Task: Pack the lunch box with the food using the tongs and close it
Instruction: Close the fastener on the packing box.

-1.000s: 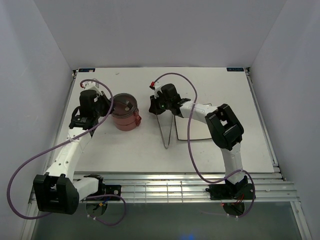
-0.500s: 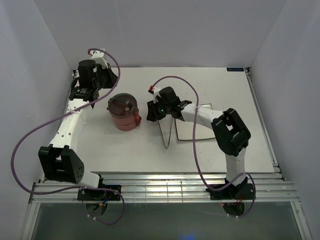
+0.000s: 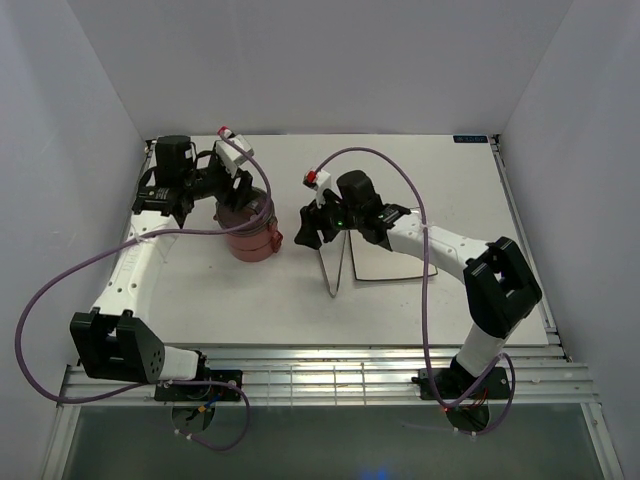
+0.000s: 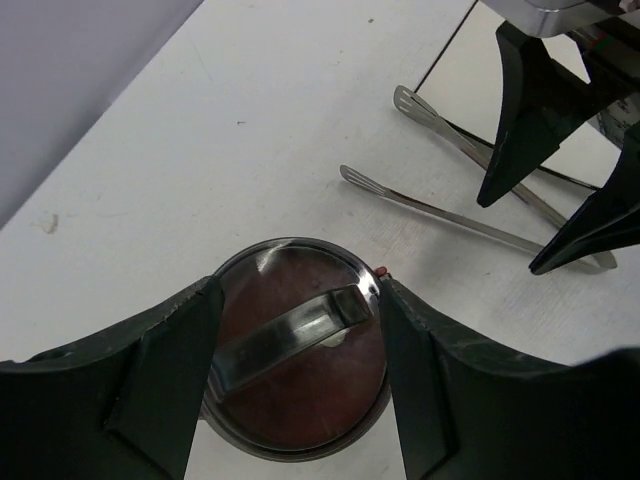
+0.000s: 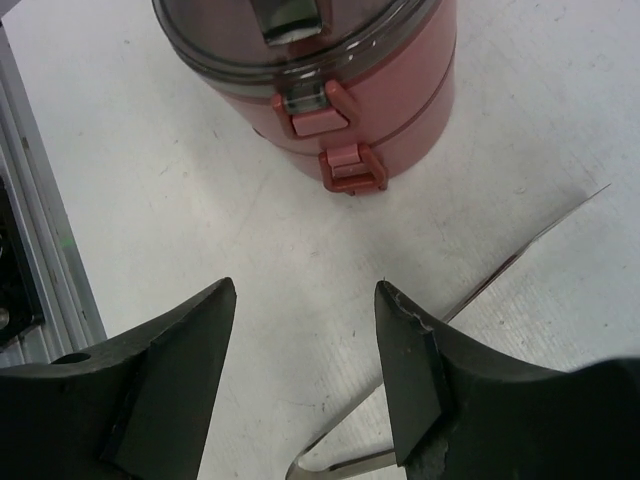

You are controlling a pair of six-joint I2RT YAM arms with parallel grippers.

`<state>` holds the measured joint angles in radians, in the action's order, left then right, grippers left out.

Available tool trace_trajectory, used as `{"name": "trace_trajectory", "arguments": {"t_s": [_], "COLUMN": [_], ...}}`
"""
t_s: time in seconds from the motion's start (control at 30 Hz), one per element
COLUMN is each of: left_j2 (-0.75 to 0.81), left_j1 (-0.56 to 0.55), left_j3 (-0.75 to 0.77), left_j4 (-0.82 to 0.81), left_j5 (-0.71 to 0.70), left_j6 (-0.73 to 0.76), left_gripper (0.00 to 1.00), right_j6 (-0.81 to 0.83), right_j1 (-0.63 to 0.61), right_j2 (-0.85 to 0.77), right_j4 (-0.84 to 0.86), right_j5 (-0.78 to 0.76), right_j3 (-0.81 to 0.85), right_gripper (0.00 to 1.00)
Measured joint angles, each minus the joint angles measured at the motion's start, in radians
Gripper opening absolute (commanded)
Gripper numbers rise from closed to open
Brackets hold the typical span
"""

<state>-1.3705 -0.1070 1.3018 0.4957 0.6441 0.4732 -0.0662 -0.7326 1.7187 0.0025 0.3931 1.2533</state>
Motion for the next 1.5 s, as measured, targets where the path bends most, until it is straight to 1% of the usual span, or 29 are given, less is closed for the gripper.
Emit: {"name": "trace_trajectory", "arguments": {"t_s": [0.13,0.27,0.43,0.6,0.73,0.87,1.07,1.23,1.33,1.37,1.4,1.47,1.5], "left_j2": [-0.022,-0.067,-0.113,-0.182,-0.227,-0.23,-0.23,-0.207,-0.196,-0.194,-0.193,-0.186,-0.181], "left_j1": [0.021,0.032,0.032,0.033,0.033,0.032,0.031,0.031,0.031,0.032,0.032,0.032,0.032], "left_j3": [0.064,0.074,0.073,0.073,0.067,0.064,0.057,0.014,0.0,-0.002,-0.003,-0.011,-0.017], "left_j4": [0.099,0.199,0.235,0.259,0.282,0.275,0.248,0.184,0.16,0.153,0.146,0.126,0.119], "left_j5": [0.079,0.161,0.185,0.194,0.186,0.163,0.124,0.097,0.079,0.071,0.067,0.056,0.051], "left_j6": [0.18,0.343,0.48,0.57,0.62,0.654,0.66,0.653,0.636,0.628,0.622,0.6,0.583], "left_gripper": [0.75,0.74,0.74,0.71,0.7,0.68,0.64,0.61,0.52,0.48,0.4,0.35,0.34], "right_j6": [0.02,0.041,0.048,0.053,0.069,0.075,0.075,0.075,0.075,0.074,0.074,0.072,0.068], "right_j1": [0.0,0.003,0.011,0.013,0.014,0.018,0.019,0.02,0.02,0.02,0.02,0.02,0.02], "right_j2": [-0.018,-0.028,-0.062,-0.09,-0.09,-0.09,-0.089,-0.089,-0.089,-0.089,-0.088,-0.084,-0.079], "right_j4": [-0.004,-0.011,-0.006,0.0,-0.001,0.0,0.0,0.0,0.0,0.0,0.0,0.0,0.0], "right_j5": [0.021,0.03,0.052,0.066,0.066,0.067,0.077,0.082,0.081,0.081,0.081,0.08,0.079], "right_j3": [-0.045,-0.067,-0.079,-0.085,-0.087,-0.087,-0.087,-0.087,-0.087,-0.087,-0.087,-0.087,-0.085], "right_gripper": [0.66,0.67,0.67,0.68,0.68,0.68,0.68,0.68,0.68,0.68,0.68,0.68,0.68]}}
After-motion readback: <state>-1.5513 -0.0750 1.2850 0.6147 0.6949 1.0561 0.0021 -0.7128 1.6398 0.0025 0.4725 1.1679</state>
